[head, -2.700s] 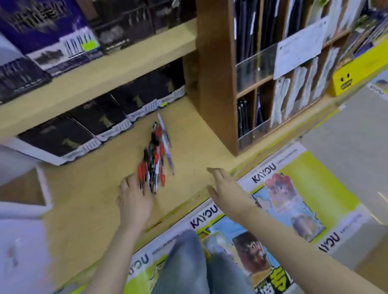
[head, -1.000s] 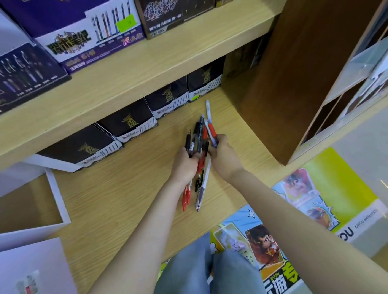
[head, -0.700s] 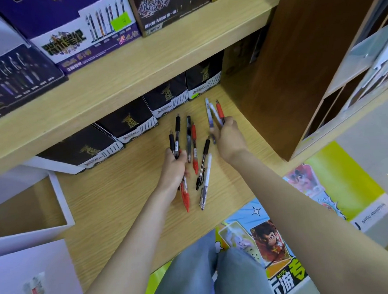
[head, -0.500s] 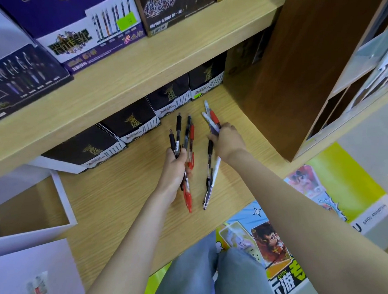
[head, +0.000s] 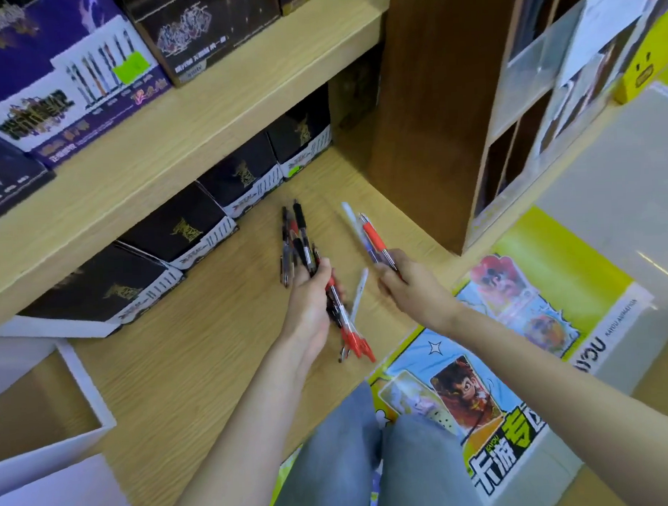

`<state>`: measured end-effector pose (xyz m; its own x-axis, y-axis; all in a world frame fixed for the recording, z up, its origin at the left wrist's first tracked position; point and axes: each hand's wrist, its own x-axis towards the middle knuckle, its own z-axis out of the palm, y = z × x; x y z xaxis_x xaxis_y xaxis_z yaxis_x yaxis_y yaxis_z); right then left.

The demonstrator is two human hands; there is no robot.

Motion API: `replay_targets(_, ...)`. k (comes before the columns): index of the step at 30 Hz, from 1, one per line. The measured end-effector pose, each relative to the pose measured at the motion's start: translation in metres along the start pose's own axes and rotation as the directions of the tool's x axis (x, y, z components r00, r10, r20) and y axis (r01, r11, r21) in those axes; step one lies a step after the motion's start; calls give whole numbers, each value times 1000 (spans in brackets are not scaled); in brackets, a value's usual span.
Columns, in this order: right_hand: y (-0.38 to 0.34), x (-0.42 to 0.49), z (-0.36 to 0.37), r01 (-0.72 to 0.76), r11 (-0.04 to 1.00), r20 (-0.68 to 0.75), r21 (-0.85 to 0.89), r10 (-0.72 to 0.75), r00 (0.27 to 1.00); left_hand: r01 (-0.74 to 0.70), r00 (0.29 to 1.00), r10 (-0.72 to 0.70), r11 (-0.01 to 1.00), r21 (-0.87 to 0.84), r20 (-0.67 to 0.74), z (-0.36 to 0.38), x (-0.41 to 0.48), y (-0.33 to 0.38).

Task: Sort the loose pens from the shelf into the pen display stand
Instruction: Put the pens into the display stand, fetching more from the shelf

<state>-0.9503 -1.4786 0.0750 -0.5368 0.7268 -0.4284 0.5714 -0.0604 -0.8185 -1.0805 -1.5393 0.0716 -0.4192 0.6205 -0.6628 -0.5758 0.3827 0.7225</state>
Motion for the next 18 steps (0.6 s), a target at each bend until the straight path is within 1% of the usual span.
replay_targets(2,10,-18,0,-8,996,2,94,7,1000,35,999,-35,999,4,13,13,-3,-8)
replay_targets(6,33,-53,4,-37,990,-39,134,43,998,40,999,-40,999,12,33,44,-17,-23)
replay_targets(8,40,-71,4,-71,985,-76,159,84,994,22,998,-28,995,102,59,59,-25,-36)
replay_targets(10,46,-88,2,-95,964,-123,248,129,984,7,995,-27,976,218,92,73,-33,-54)
replay_targets(12,53,-106,-1,-95,934,-177,345,164,970,24,991,-59,963,268,121,86,-46,-71)
replay_targets(13,58,-115,-2,-98,926,-205,365,182,962,41,988,-79,961,272,132,93,-52,-79)
replay_targets(14,64,-124,-4,-100,926,-233,363,195,953,51,985,-95,957,287,142,100,-59,-87)
replay_targets(17,87,-152,-10,-126,955,-323,269,213,922,71,968,-148,934,350,200,122,-79,-109)
replay_targets(18,95,-161,-14,-141,954,-340,265,229,912,81,959,-172,928,363,224,129,-85,-116)
